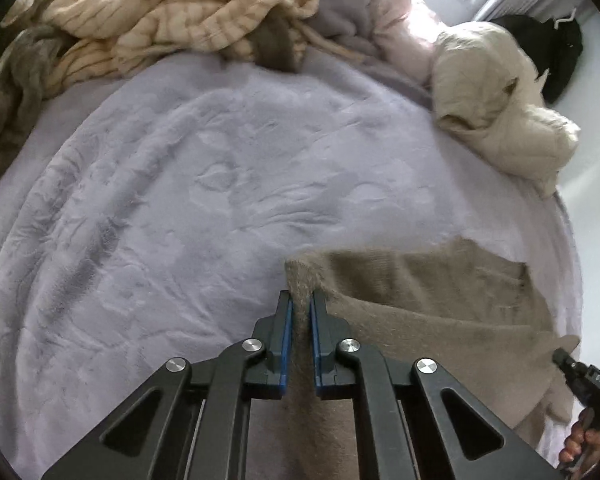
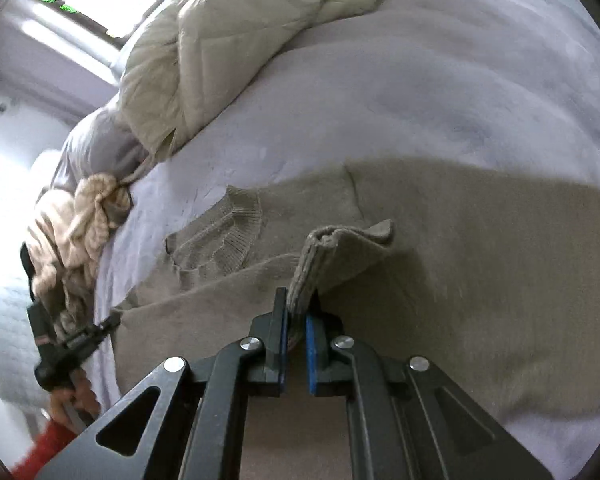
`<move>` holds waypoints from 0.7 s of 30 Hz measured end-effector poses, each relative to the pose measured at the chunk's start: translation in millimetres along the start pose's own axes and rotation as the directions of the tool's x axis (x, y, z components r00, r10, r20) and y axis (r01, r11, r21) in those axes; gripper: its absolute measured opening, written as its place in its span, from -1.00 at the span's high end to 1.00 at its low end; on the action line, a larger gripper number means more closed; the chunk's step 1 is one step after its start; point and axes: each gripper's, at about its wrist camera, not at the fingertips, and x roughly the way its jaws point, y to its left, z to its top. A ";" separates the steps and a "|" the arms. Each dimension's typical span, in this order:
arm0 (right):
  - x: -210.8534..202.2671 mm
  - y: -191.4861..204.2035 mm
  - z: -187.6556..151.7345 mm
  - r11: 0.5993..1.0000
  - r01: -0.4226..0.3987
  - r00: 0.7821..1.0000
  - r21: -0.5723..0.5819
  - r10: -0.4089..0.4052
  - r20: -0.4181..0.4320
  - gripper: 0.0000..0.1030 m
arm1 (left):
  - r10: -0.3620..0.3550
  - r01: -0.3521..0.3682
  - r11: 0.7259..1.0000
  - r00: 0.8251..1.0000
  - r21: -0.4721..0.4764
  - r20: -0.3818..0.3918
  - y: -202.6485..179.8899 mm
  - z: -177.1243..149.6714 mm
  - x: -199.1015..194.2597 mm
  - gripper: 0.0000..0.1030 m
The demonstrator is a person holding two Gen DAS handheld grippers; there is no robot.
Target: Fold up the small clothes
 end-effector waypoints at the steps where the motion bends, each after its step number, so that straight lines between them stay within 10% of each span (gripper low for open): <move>1: 5.8 -2.9 -0.3 1.000 0.014 1.000 -0.002 -0.014 -0.008 0.85 | 0.014 -0.014 1.000 1.000 0.008 -0.004 1.4 -1.8 6.1 0.81; 6: 26.2 -36.3 -17.1 0.994 0.009 0.996 0.113 0.002 -0.095 0.79 | 0.039 -0.038 0.999 0.999 0.012 -0.012 -1.9 -10.1 3.1 0.80; 10: 10.2 -34.1 -24.2 0.994 0.008 0.994 0.108 0.004 -0.111 -0.07 | 0.090 -0.089 0.993 0.996 0.073 -0.012 -8.5 -21.3 -17.4 0.80; 19: -10.0 -17.4 -66.8 0.989 -0.018 0.985 0.145 0.043 -0.167 -0.09 | 0.067 -0.063 0.997 0.992 0.037 -0.106 -23.7 -83.6 -36.4 0.76; 20: -10.8 -14.1 -73.3 0.989 -0.022 0.984 0.145 0.047 -0.173 -0.09 | 0.065 -0.062 0.997 0.993 0.035 -0.094 -26.4 -88.2 -37.9 0.54; 21: -11.5 -12.4 -76.6 0.989 -0.025 0.983 0.143 0.051 -0.177 -0.09 | 0.062 -0.059 0.998 0.993 0.035 -0.097 -28.7 -91.0 -38.5 -0.56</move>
